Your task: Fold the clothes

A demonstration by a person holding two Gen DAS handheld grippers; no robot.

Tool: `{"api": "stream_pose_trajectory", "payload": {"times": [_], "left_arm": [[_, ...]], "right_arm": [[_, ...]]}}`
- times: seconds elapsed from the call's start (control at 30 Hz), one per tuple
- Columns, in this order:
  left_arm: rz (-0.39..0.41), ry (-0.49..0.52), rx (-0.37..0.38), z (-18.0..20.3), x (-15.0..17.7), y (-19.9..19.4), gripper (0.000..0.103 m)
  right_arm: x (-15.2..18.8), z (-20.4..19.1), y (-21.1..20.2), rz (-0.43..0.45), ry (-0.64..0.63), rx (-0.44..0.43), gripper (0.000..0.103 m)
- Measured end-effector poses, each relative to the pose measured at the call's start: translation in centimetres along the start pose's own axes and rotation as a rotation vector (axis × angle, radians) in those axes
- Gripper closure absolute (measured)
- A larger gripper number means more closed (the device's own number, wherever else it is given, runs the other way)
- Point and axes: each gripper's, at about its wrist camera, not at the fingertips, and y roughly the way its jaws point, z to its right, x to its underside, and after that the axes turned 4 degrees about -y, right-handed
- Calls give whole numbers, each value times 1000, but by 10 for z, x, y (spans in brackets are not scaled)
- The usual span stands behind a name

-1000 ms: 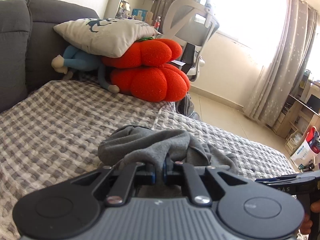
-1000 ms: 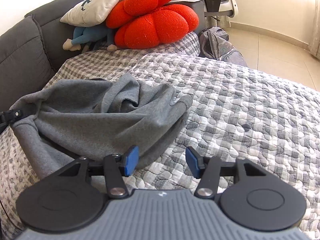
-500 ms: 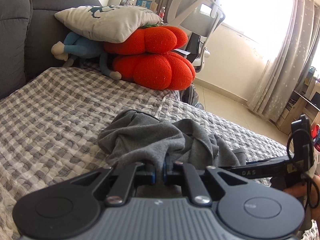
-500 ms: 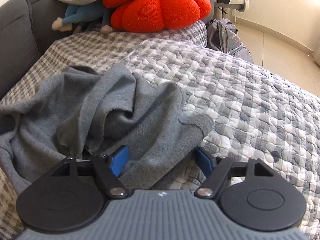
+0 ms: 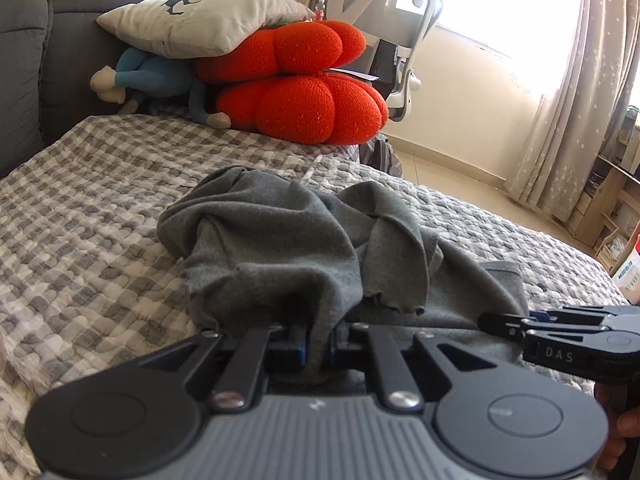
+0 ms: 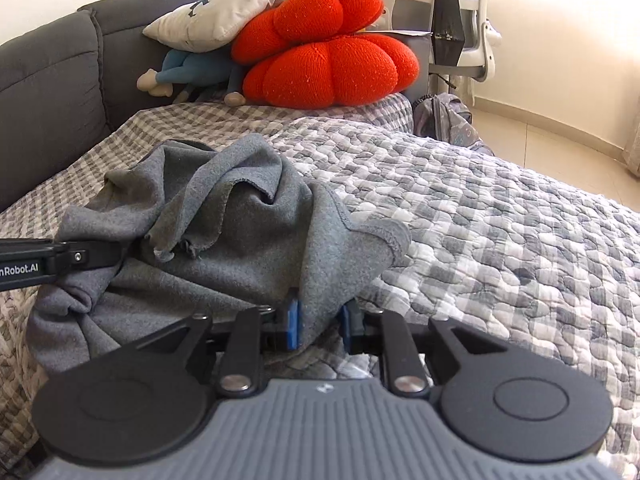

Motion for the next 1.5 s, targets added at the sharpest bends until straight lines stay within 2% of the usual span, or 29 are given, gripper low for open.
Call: {"api": "stream_pose_trajectory", "payload": {"times": [0.17, 0.2, 0.27, 0.3, 0.37, 0.43, 0.5, 0.53, 0.6, 0.67, 0.73, 0.77, 0.8, 0.97, 1.07, 1.2, 1.37, 1.5], "left_arm": [[1, -8, 1, -1, 0, -2, 90], [-6, -15, 1, -1, -2, -2, 90], [-14, -7, 4, 2, -7, -3, 92], [-8, 15, 4, 7, -9, -4, 92], [19, 75, 11, 21, -15, -7, 93], [36, 90, 39, 33, -19, -9, 93], [51, 97, 69, 45, -23, -12, 93], [49, 94, 73, 50, -22, -11, 93], [37, 82, 74, 56, -17, -8, 93], [44, 71, 97, 62, -10, -10, 94], [52, 84, 131, 67, -6, -16, 94], [53, 94, 138, 68, -4, -20, 94], [53, 105, 144, 70, -2, -24, 94], [-1, 102, 103, 50, 3, -22, 94], [-28, 82, 80, 31, 8, -17, 94], [-37, 52, 94, 17, 14, -16, 91], [-35, 38, 105, 10, 16, -13, 90], [-29, 42, 112, 8, 17, -13, 90]], "right_arm": [[-6, 8, -3, -26, 59, -5, 81], [-7, 10, -10, -7, 68, 4, 88], [-8, 15, -25, 33, 85, 24, 90], [-8, 20, -38, 71, 97, 55, 103], [-6, 36, -67, 135, 136, 143, 103], [-2, 56, -100, 206, 188, 211, 103], [3, 75, -119, 218, 243, 136, 102], [5, 81, -122, 195, 253, 104, 101], [6, 79, -119, 131, 214, 127, 87], [9, 69, -112, 87, 146, 132, 86], [11, 65, -103, 72, 148, 75, 74], [12, 63, -98, 65, 155, 42, 57], [11, 61, -93, 61, 156, 15, 49], [-4, 42, -65, 32, 122, -34, 49], [-17, 29, -51, 21, 89, -76, 44], [-36, 5, -29, 9, 13, -99, 40], [-58, -19, 3, -27, -25, -173, 39], [-68, -29, 26, -50, 20, -217, 39]]}}
